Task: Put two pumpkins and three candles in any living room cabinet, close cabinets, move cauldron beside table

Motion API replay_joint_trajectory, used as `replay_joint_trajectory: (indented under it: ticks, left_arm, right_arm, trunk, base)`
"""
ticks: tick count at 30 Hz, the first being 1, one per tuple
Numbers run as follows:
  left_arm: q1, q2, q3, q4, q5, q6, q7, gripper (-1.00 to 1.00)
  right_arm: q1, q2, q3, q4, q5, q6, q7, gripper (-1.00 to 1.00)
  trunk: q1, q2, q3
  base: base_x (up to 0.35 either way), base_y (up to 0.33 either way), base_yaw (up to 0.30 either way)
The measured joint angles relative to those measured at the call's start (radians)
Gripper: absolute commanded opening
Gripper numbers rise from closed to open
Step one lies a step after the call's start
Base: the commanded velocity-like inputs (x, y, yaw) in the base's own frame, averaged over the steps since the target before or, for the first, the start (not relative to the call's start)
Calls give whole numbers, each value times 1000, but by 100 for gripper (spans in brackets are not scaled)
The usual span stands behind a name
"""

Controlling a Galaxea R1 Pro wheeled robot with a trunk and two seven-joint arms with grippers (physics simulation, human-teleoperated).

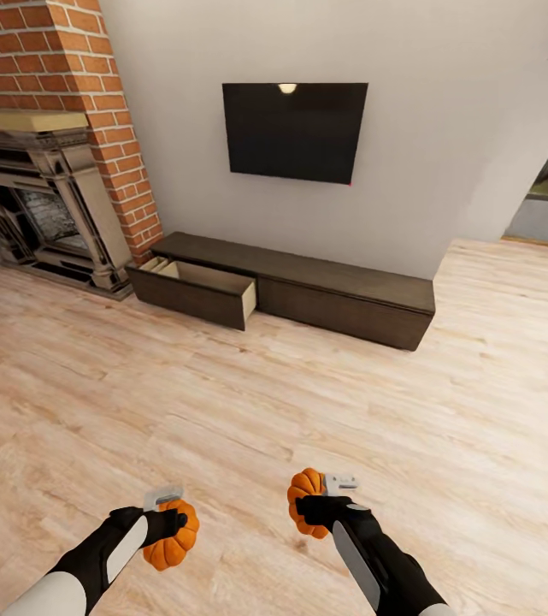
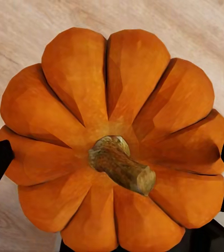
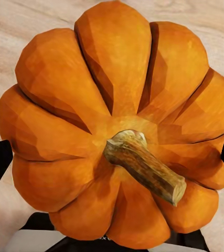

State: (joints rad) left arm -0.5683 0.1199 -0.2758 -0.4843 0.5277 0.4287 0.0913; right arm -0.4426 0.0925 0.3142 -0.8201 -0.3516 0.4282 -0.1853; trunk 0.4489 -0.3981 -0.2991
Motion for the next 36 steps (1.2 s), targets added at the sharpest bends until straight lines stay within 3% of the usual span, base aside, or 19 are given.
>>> replay_joint_trajectory:
  ticks: [8,18,36]
  left_arm:
    - [0,0,0,0,-1,-1,0,-100]
    - [0,0,0,-1,0,-1,0,-100]
    - [0,0,0,-1,-1,-2,0,-100]
  right_arm:
    - [0,0,0,0,-1,0,0,-100]
    - [0,-2,0,0,0,-1,2,-100]
    - [0,-1,0,0,-1,-1,2,-100]
  trunk:
    - [0,0,0]
    - [0,0,0]
    - [0,0,0]
  base:
    - [336,0,246]
    - [336,0,68]
    - [336,0,275]
